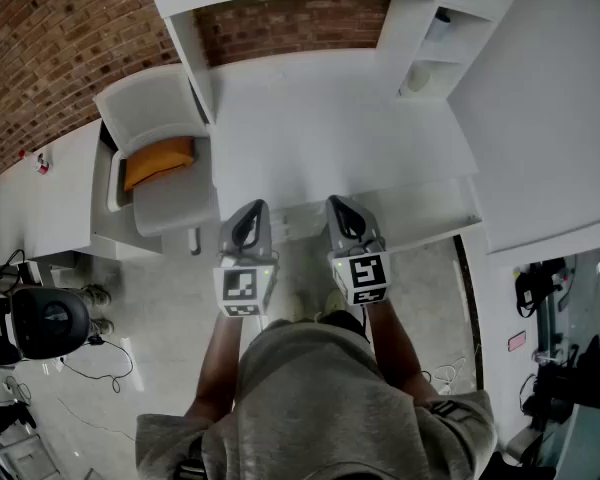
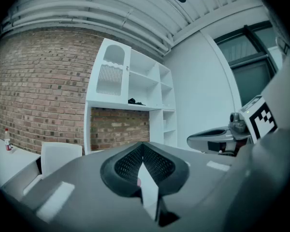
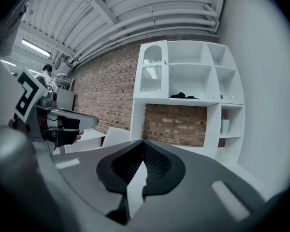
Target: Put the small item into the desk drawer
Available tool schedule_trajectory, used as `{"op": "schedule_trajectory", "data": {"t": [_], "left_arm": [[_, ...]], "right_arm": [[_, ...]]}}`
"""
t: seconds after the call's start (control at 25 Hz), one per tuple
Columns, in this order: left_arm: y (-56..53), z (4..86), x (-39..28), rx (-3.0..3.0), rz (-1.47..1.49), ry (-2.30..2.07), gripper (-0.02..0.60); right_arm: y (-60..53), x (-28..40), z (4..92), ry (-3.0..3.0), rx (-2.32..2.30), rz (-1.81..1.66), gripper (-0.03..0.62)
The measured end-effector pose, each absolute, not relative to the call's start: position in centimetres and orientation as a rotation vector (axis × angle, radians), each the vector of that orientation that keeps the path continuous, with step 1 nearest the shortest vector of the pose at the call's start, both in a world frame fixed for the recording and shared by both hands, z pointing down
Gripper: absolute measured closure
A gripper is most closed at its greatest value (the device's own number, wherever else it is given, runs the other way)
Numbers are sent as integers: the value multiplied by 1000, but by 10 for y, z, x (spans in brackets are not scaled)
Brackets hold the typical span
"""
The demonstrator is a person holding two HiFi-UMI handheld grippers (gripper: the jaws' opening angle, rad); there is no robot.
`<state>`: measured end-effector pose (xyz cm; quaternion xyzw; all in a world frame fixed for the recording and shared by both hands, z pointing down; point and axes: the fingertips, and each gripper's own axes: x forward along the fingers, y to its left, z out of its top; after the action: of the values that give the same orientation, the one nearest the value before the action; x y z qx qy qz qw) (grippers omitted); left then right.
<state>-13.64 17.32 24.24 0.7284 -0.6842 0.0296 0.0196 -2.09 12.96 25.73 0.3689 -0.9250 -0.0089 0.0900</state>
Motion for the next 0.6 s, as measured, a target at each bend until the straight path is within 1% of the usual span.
{"op": "schedule_trajectory", "data": {"t": [0.4,0.6], "left_arm": [[166,238,-158,2276,97,-2116,569],[140,239,-177,2247,101,-2137,569]], "right_arm": [[116,-45,255,-2750,1117,-15,591],[89,-65,256,-2739,1066,2,591]]}}
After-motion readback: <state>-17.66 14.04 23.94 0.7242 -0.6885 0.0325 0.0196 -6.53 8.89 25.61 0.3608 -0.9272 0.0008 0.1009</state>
